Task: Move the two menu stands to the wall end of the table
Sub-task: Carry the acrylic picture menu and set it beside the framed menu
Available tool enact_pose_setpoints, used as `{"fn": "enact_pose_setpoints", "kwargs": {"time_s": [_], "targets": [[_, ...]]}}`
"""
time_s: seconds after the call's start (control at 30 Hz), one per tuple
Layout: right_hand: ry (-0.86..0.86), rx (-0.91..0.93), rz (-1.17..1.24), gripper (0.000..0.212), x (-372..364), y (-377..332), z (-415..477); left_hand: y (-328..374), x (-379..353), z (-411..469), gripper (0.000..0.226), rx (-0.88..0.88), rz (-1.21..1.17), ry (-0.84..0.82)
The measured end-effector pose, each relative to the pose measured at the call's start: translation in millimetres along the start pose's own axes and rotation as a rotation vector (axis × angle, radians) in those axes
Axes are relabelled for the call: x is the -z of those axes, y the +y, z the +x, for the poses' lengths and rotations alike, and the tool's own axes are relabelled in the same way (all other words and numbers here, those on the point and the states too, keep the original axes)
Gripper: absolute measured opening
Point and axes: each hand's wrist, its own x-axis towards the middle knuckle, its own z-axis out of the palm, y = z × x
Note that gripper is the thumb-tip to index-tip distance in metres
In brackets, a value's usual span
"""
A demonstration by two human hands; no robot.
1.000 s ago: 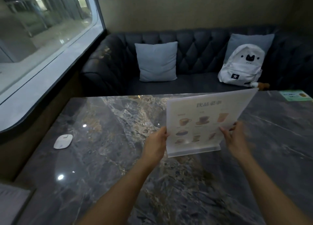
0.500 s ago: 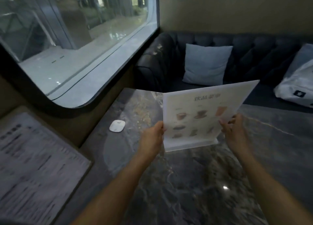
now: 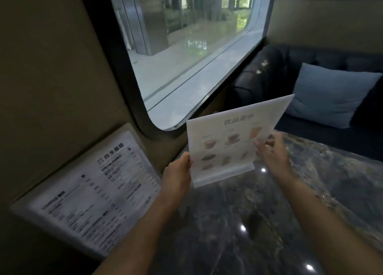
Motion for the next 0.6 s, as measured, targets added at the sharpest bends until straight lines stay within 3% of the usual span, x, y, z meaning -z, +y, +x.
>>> {"fn": "enact_pose_setpoints", "kwargs": {"time_s": [0.13,0.33,0.5,0.6], "targets": [[-0.085,-0.034,0.122,0.019,-45,-9,18,-27,9,2,0.009,0.061,0.049,0.021],[-0.174,-0.003,0.184,0.021,-92,-15,37,-54,13,7,0.013,0.294,0.127,-0.072],[-0.225,-0.019,0.174,0.023,-106,-7,43,-56,24,12,0.009,0.281,0.177,-0.036],[-0.245,-0.035,0.180,0.022,-111,-5,45,-43,44,16,0.005,0.217,0.136,0.076]]}}
